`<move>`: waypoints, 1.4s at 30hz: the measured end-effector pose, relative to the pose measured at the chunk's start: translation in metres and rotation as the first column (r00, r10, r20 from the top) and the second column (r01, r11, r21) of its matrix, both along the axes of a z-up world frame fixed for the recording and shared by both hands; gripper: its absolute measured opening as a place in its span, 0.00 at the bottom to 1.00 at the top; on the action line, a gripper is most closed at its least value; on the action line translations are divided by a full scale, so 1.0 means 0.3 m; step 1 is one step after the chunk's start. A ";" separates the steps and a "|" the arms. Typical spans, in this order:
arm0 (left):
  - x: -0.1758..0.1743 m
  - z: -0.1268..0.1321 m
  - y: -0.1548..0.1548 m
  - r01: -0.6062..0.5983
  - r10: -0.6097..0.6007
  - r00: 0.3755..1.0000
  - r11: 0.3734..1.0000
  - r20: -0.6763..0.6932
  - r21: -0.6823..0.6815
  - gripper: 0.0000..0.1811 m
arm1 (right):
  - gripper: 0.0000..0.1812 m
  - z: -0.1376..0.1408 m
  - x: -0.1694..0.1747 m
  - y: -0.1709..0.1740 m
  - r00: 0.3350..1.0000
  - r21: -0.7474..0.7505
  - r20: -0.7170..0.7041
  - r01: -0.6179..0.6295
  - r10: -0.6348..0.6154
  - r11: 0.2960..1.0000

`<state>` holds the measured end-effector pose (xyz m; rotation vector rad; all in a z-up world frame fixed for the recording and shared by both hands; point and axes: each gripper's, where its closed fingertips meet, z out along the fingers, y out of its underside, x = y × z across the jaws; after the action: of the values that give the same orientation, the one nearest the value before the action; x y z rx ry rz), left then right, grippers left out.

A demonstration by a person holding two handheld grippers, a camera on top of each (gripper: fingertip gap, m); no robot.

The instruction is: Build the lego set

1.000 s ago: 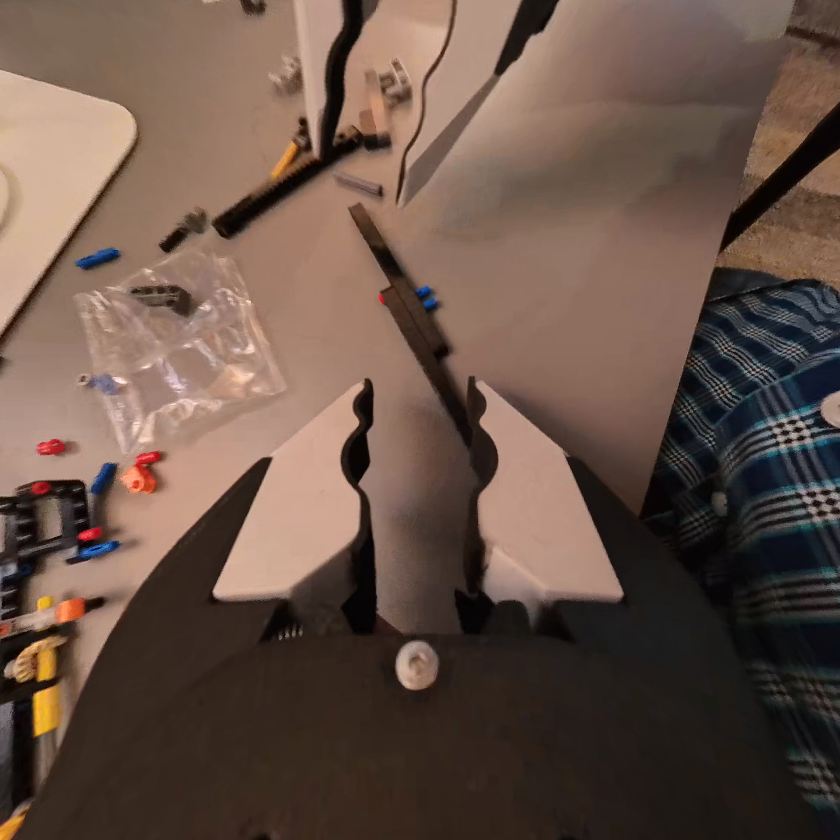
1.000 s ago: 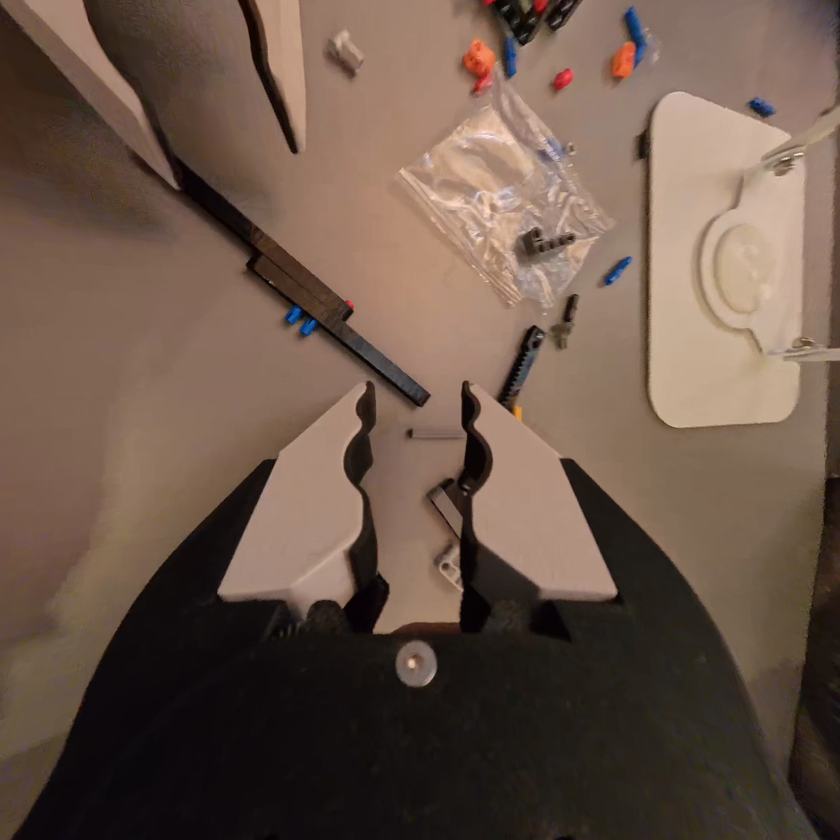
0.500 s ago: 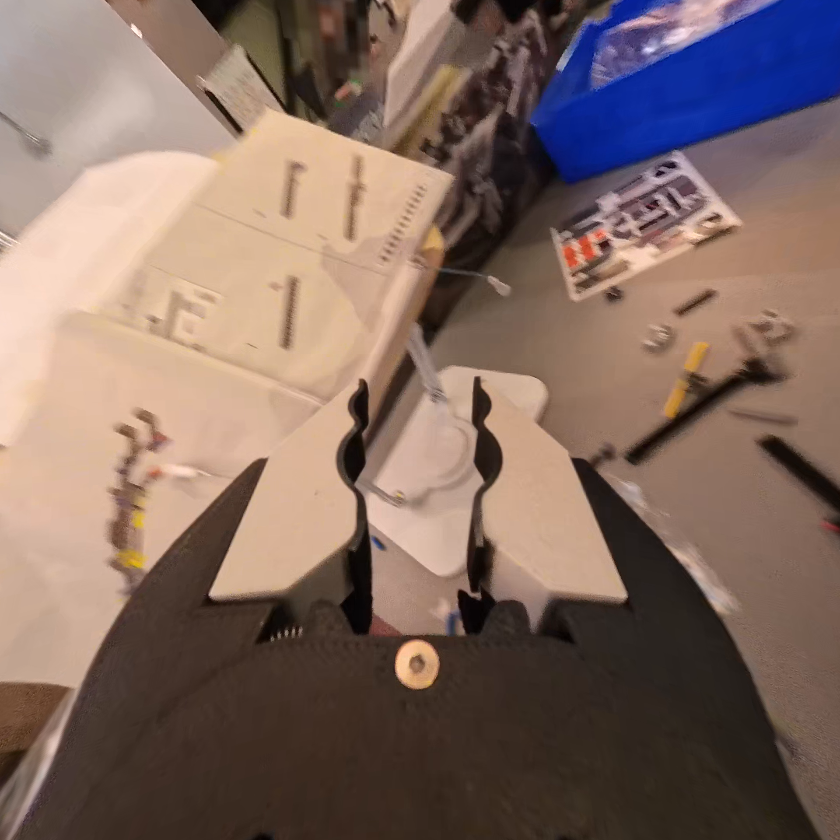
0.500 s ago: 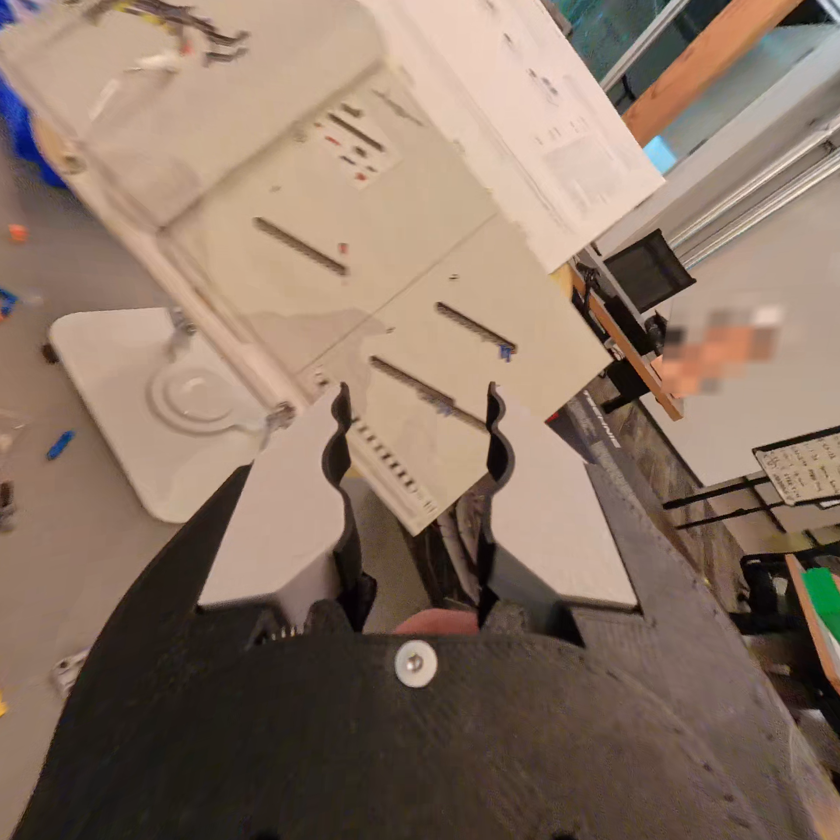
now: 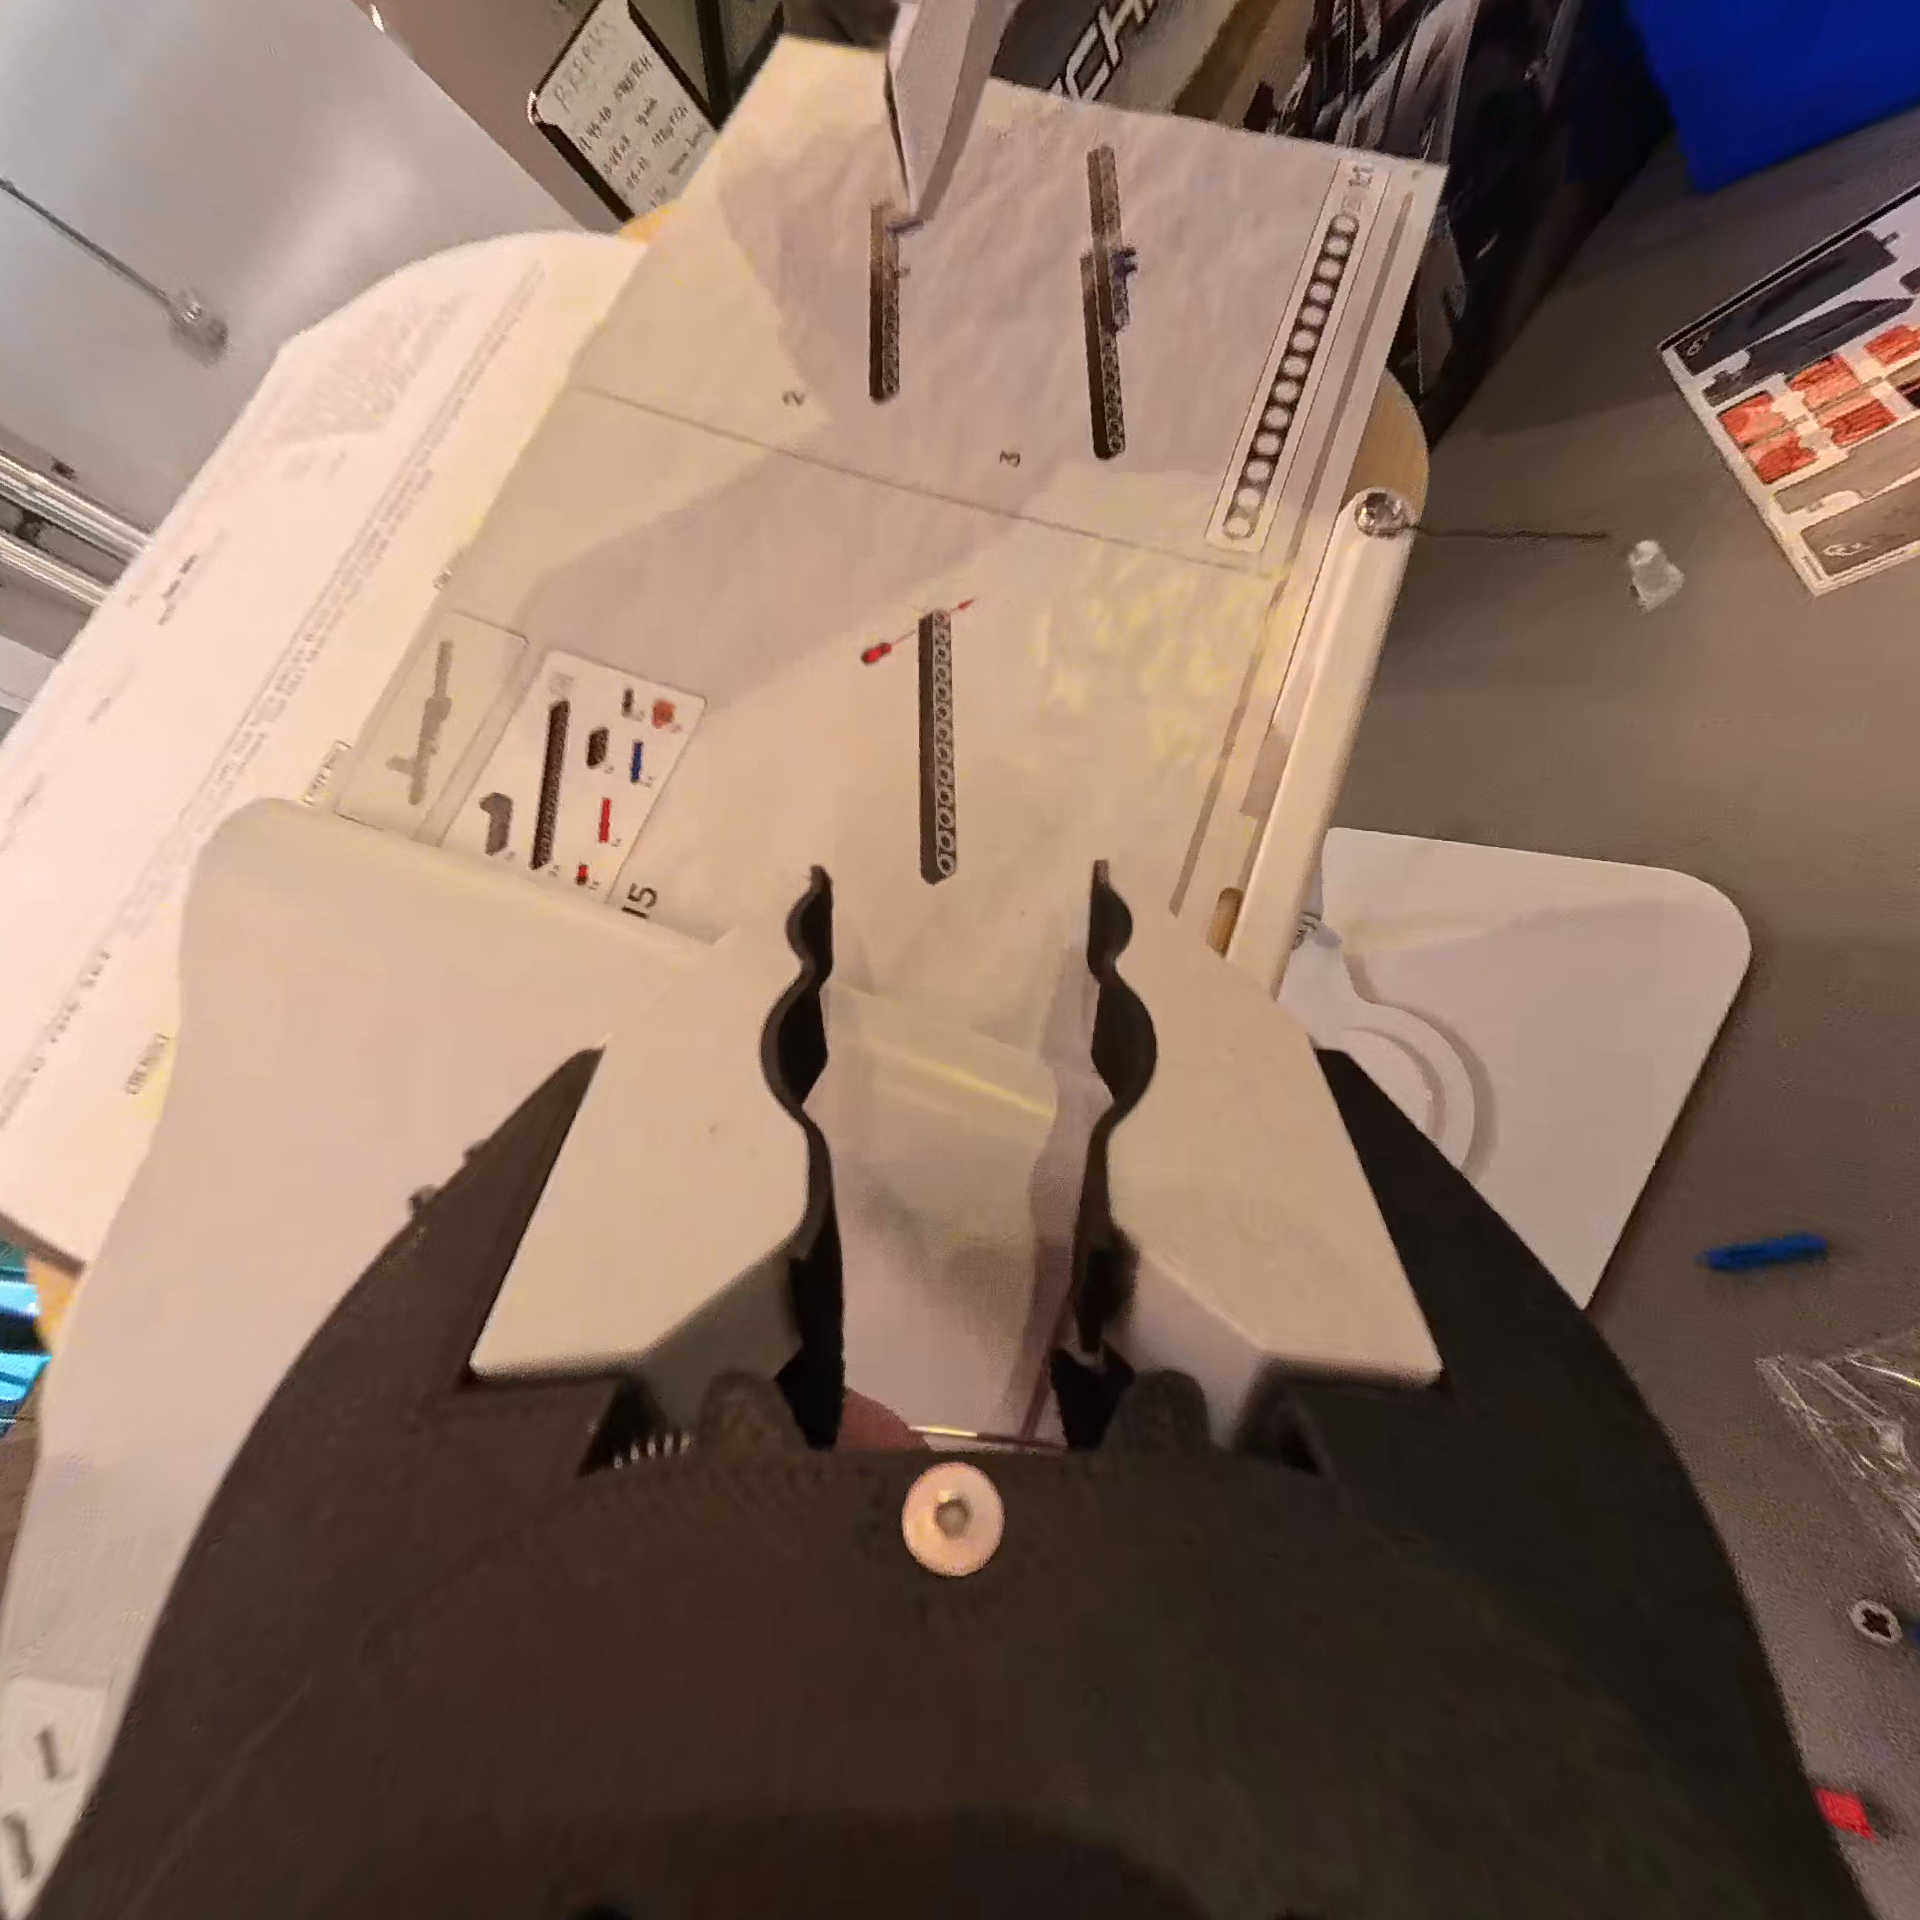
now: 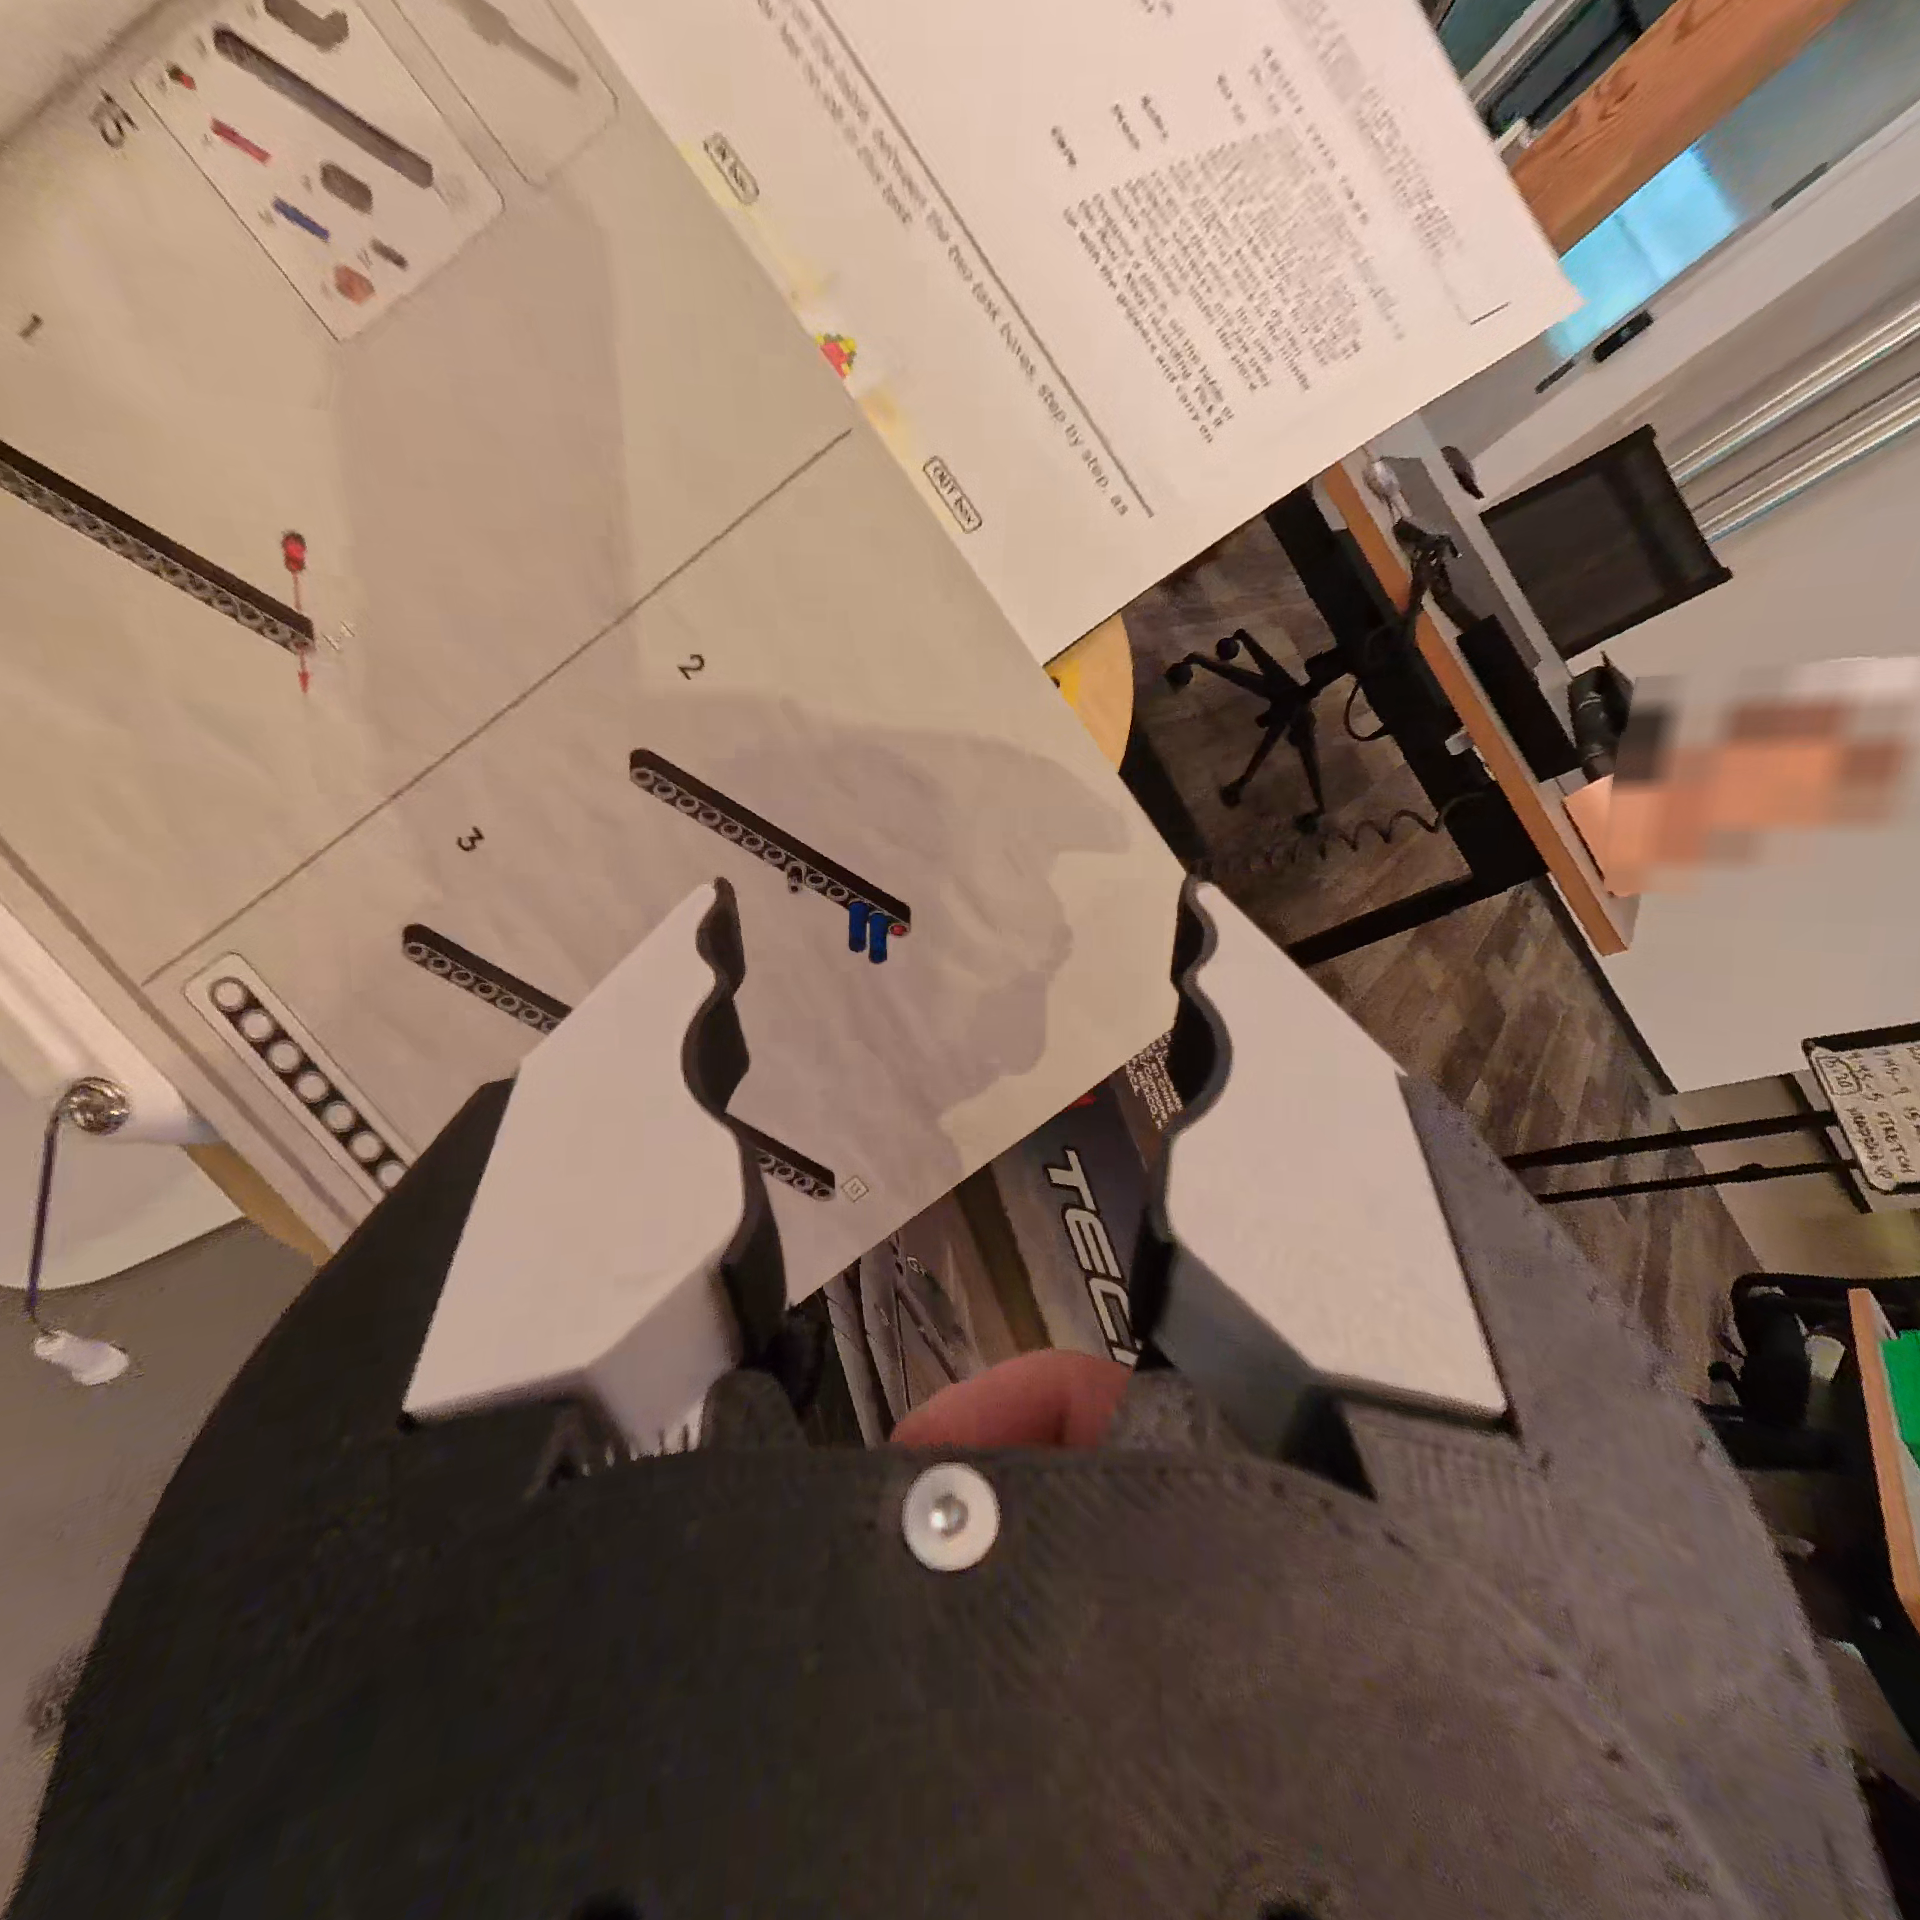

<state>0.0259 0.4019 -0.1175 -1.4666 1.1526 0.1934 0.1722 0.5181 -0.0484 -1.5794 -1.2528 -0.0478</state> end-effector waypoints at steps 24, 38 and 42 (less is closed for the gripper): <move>0.029 -0.044 -0.016 0.064 -0.063 0.998 0.998 0.021 -0.028 0.20 | 0.00 -0.104 -0.035 -0.040 0.989 -0.070 0.115 -0.086 0.093 0.994; 0.022 0.186 -0.027 0.109 -0.116 0.988 0.991 0.100 0.077 0.27 | 0.00 -0.005 -0.126 -0.314 0.977 0.131 0.173 -0.147 0.123 0.980; 0.063 0.354 0.021 0.178 -0.173 0.984 0.969 -0.044 0.169 0.38 | 0.00 0.006 -0.203 -0.408 0.961 0.196 0.231 -0.197 0.150 0.961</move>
<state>0.0446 0.4080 -0.0114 -1.2065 1.2503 0.1873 0.1113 0.3957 -0.0466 -1.2946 -1.4976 -0.2404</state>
